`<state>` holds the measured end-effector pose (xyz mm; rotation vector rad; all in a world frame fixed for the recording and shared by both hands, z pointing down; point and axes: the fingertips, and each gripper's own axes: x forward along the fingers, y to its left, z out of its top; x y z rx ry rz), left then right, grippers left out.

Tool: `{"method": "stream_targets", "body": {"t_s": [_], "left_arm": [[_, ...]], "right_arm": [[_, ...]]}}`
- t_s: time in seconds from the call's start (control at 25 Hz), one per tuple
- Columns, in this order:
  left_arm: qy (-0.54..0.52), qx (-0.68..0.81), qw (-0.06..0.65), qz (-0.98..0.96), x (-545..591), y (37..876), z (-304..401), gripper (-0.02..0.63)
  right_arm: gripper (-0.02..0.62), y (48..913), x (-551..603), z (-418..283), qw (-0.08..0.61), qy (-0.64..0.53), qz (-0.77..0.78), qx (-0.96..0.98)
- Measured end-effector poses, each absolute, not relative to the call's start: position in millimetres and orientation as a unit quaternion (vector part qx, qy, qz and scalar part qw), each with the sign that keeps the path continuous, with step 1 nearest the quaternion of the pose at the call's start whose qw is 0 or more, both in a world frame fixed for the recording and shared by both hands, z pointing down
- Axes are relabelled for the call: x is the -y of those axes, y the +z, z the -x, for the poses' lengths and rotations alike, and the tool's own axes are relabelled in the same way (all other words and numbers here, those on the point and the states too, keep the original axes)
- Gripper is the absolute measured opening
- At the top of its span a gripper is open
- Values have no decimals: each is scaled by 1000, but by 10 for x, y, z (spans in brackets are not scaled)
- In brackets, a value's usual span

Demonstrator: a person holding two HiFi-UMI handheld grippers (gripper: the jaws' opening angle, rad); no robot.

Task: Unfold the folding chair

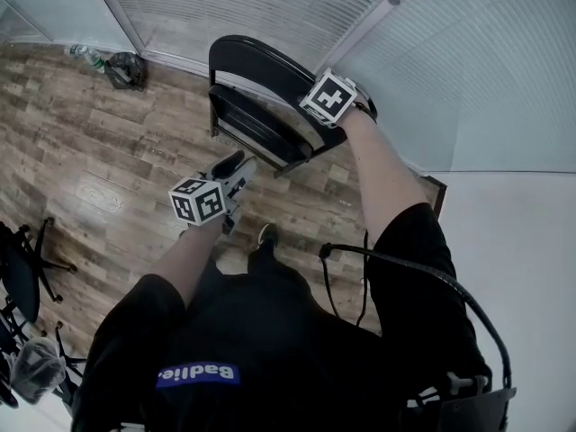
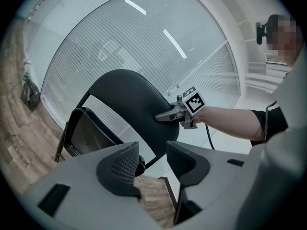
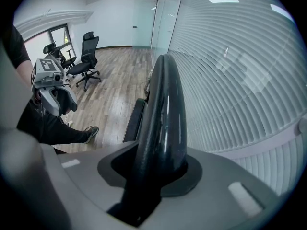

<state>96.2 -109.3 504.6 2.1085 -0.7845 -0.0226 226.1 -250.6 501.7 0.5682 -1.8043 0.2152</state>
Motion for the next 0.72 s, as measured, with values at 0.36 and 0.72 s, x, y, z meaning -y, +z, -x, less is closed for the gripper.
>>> {"method": "stream_targets", "body": {"t_s": [0.36,0.72], "left_arm": [[-28,344,484,-804,1365,5396,-1002,195],[-42,361,518,-774,1585,5721,-1192,215]], "right_arm": [[120,4996,2477,-2198,579,84,-241,774],[120,4988,2420,-2156,579,80,-240,775]]}}
